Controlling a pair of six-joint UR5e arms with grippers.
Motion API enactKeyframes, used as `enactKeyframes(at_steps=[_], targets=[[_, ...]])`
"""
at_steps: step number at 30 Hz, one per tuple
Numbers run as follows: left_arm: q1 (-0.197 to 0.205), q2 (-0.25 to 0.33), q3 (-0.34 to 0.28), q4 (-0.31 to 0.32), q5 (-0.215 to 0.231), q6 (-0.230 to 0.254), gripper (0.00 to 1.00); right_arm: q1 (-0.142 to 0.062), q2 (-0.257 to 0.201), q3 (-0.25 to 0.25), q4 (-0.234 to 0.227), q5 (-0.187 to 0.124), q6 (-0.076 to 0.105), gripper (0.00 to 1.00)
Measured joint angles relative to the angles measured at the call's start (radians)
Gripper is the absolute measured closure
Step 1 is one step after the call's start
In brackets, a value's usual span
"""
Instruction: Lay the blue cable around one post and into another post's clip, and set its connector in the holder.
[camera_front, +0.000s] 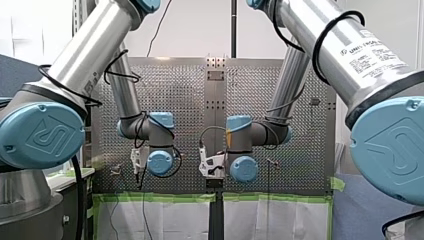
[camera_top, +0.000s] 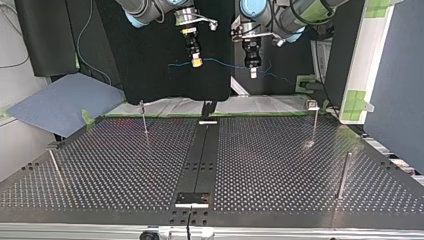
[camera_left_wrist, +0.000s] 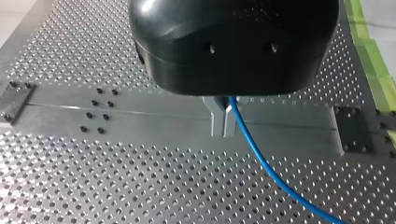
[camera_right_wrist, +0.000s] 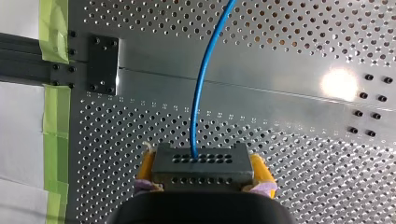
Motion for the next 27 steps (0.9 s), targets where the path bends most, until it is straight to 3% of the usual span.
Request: enactKeyframes(at_steps=[14,23,27], targets=[[0.0,0.108,-0.015,-0.075,0.036,-0.086,1.0,0.0,0.0,0.0,0.0,0.0,0.0,1.0],[-0.002,0.197,-0.047,-0.049,0.052,-0.041,1.0,0.0,0.0,0.0,0.0,0.0,0.0,1.0],[-0.021,0.236,-0.063,-0.043,0.074,-0.034,1.0,0.0,0.0,0.0,0.0,0.0,0.0,1.0]])
